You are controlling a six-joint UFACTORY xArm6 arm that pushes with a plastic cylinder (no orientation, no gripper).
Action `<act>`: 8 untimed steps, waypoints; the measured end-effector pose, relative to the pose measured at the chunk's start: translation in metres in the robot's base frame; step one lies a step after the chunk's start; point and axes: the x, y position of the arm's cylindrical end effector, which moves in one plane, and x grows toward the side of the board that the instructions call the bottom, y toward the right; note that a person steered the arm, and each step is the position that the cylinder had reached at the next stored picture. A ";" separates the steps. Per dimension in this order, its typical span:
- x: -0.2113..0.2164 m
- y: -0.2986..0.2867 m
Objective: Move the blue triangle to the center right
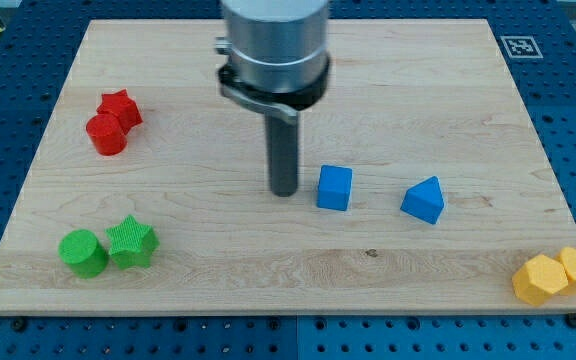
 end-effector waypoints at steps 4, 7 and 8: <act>0.028 0.102; 0.007 0.143; 0.024 0.142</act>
